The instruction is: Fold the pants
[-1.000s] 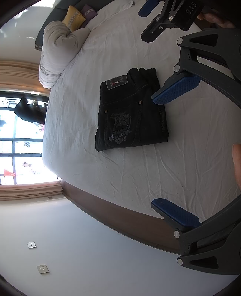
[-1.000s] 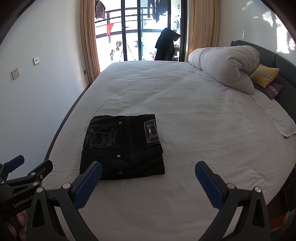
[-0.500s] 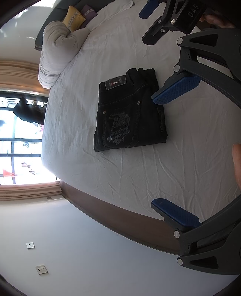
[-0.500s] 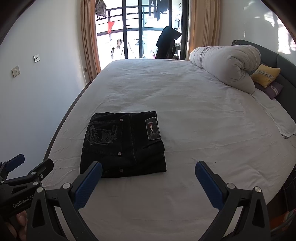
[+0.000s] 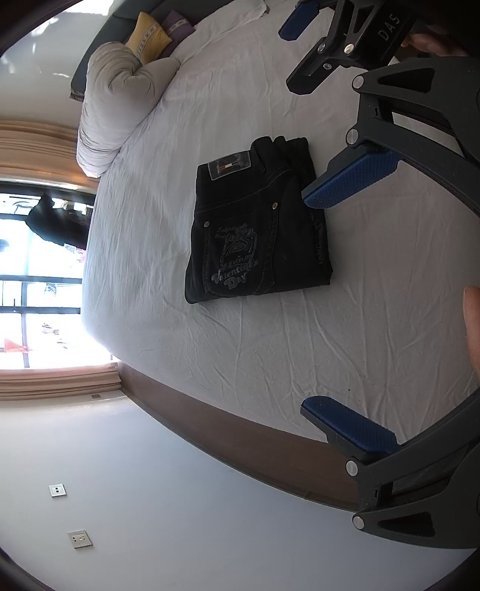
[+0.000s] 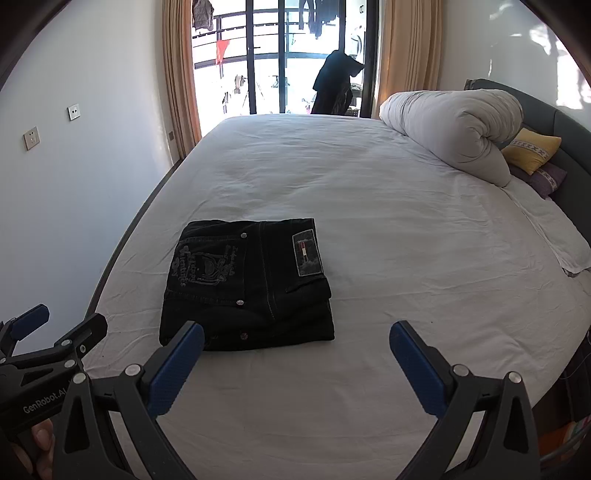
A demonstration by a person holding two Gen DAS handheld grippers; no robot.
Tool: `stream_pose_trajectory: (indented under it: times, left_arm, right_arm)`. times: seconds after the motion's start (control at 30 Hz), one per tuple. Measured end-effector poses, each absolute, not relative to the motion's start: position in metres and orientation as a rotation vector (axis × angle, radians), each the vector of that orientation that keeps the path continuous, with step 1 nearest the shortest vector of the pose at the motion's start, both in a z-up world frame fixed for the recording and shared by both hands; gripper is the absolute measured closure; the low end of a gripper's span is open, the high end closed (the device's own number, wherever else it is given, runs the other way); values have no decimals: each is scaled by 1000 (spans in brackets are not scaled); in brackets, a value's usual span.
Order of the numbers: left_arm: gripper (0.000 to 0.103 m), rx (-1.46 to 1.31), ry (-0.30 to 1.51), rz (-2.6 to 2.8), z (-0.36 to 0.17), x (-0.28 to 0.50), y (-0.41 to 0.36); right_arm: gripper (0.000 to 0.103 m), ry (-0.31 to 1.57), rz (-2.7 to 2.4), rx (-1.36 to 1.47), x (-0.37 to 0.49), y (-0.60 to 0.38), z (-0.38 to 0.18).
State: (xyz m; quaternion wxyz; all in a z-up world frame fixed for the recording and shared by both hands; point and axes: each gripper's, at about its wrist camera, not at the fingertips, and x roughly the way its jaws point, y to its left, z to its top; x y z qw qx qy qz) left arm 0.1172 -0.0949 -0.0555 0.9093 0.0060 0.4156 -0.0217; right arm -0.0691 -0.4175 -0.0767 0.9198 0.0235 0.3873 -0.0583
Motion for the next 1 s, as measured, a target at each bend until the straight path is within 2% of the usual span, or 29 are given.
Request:
stream_pose_trajectory:
  times: [1.0]
  left_arm:
    - [0,9,867,-43,-58,113,-99]
  right_arm:
    - [0,799,-116,44,-69,-417,-79]
